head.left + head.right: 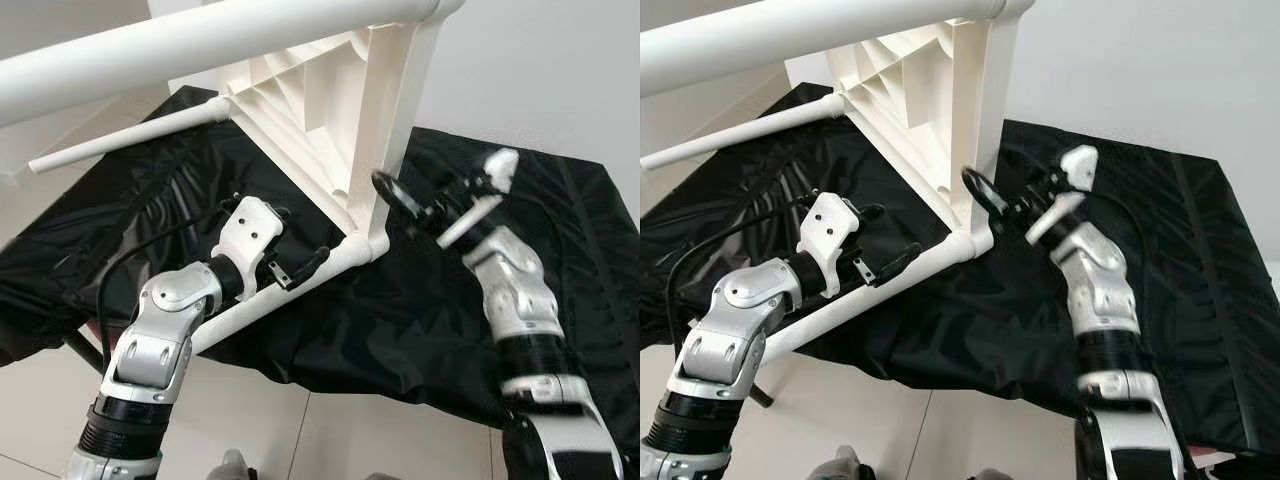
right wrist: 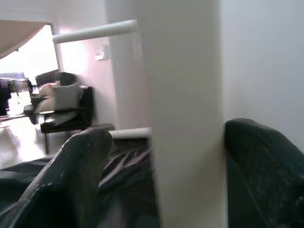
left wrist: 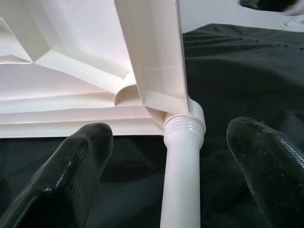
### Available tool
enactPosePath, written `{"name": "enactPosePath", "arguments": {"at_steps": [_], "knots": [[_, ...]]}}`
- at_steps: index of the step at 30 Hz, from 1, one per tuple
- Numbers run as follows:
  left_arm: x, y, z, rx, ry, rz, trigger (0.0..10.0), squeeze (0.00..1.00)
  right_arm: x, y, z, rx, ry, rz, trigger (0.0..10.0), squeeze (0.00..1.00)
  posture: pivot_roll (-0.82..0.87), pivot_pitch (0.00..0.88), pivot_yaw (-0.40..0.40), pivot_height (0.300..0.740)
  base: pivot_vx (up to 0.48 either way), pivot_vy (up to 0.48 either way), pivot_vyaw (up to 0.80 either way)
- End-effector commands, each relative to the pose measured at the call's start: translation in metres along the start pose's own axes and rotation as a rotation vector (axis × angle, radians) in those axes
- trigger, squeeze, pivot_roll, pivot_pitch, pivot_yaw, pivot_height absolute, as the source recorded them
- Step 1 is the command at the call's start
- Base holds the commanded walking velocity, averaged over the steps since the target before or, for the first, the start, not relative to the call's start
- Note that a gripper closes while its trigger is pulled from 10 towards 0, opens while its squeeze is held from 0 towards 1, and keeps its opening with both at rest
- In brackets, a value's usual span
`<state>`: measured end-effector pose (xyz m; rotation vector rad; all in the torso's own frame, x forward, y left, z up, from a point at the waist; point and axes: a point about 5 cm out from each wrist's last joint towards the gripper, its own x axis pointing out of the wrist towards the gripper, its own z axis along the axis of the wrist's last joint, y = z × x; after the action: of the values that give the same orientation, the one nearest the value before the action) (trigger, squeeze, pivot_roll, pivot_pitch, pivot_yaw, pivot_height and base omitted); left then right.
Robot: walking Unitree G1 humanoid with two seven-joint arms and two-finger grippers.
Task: Building children table
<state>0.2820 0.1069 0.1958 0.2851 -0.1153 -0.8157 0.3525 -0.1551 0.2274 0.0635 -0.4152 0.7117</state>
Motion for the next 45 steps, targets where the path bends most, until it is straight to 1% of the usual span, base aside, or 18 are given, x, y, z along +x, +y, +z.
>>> {"name": "enactPosePath", "arguments": {"at_steps": [1,4,7,9,12,13,15,19,22,28,29,36,37,40,41,42,43,45], "knots": [[-0.002,0.004,-0.001,0.001,0.016,0.139,10.0,0.0,0.004,-0.002,-0.004,-0.01,0.013,-0.009,10.0,0.0,0.08,0.0,-0.069,0.74,0.0,0.0,0.0],[-0.002,0.003,0.0,-0.001,0.015,0.14,10.0,0.0,0.013,-0.002,-0.004,-0.01,0.014,-0.008,10.0,0.0,0.09,0.0,-0.072,0.74,0.0,0.0,0.0],[-0.003,0.003,0.0,-0.002,0.015,0.141,10.0,0.0,0.017,-0.001,-0.006,-0.015,0.022,-0.008,10.0,0.0,0.09,0.0,-0.074,0.74,0.0,0.0,0.0],[-0.004,0.002,0.001,-0.005,0.015,0.144,10.0,0.0,0.022,0.0,-0.01,-0.03,0.052,-0.012,10.0,0.0,0.1,0.0,-0.079,0.74,0.0,0.0,0.0],[-0.005,0.002,0.001,-0.006,0.015,0.146,10.0,0.0,0.023,0.0,-0.012,-0.037,0.069,-0.016,10.0,0.0,0.1,0.0,-0.079,0.74,0.0,0.0,0.0],[-0.005,0.001,0.001,-0.008,0.016,0.149,10.0,0.0,0.023,-0.001,-0.016,-0.046,0.095,-0.019,10.0,0.0,0.11,0.0,-0.085,0.74,0.0,0.0,0.0],[-0.005,0.001,0.001,-0.008,0.016,0.149,10.0,0.0,0.023,-0.001,-0.016,-0.046,0.095,-0.019,10.0,0.0,0.11,0.0,-0.085,0.74,0.0,0.0,0.0],[-0.007,0.0,0.002,-0.019,0.02,0.154,10.0,0.0,0.022,-0.005,-0.027,-0.065,0.185,-0.046,10.0,0.0,0.1,0.0,-0.086,0.74,0.0,0.0,0.0],[-0.006,-0.002,0.002,-0.025,0.022,0.152,10.0,0.0,0.023,-0.008,-0.028,-0.068,0.208,-0.04,10.0,0.0,0.1,0.0,-0.089,0.74,0.0,0.0,0.0],[-0.005,-0.003,0.002,-0.03,0.022,0.149,10.0,0.0,0.024,-0.009,-0.025,-0.072,0.203,-0.021,10.0,0.0,0.1,0.0,-0.094,0.74,0.0,0.0,0.0],[-0.005,-0.003,0.002,-0.034,0.022,0.148,10.0,0.0,0.025,-0.009,-0.022,-0.061,0.19,-0.01,10.0,0.0,0.1,0.0,-0.099,0.74,0.0,0.0,0.0],[-0.004,-0.004,0.002,-0.042,0.02,0.15,10.0,0.0,0.027,-0.009,-0.017,-0.071,0.166,0.013,10.0,0.0,0.1,0.0,-0.108,0.74,0.0,0.0,0.0],[-0.004,-0.005,0.002,-0.05,0.017,0.156,10.0,0.0,0.031,-0.007,-0.015,-0.054,0.16,0.047,10.0,0.0,0.1,0.0,-0.113,0.74,0.0,0.0,0.0],[-0.004,-0.005,0.003,-0.053,0.016,0.159,10.0,0.0,0.033,-0.006,-0.015,-0.052,0.164,0.06,10.0,0.0,0.1,0.0,-0.114,0.74,0.0,0.0,0.0],[-0.004,-0.005,0.003,-0.055,0.017,0.16,10.0,0.0,0.034,-0.006,-0.016,-0.038,0.171,0.064,4.9,0.0,0.1,0.0,-0.115,0.74,0.0,0.0,0.0],[-0.004,-0.005,0.003,-0.055,0.017,0.16,10.0,0.0,0.034,-0.006,-0.016,-0.038,0.171,0.064,4.9,0.0,0.1,0.0,-0.115,0.74,0.0,0.0,0.0],[-0.005,-0.005,0.003,-0.061,0.016,0.165,10.0,0.0,0.035,-0.005,-0.017,-0.015,0.172,0.071,0.0,0.0,0.1,0.0,-0.117,0.74,0.0,0.0,0.0],[-0.005,-0.005,0.003,-0.064,0.017,0.168,10.0,0.0,0.035,-0.006,-0.017,-0.011,0.175,0.07,0.0,0.0,0.1,0.0,-0.117,0.74,0.0,0.0,0.0]]}}
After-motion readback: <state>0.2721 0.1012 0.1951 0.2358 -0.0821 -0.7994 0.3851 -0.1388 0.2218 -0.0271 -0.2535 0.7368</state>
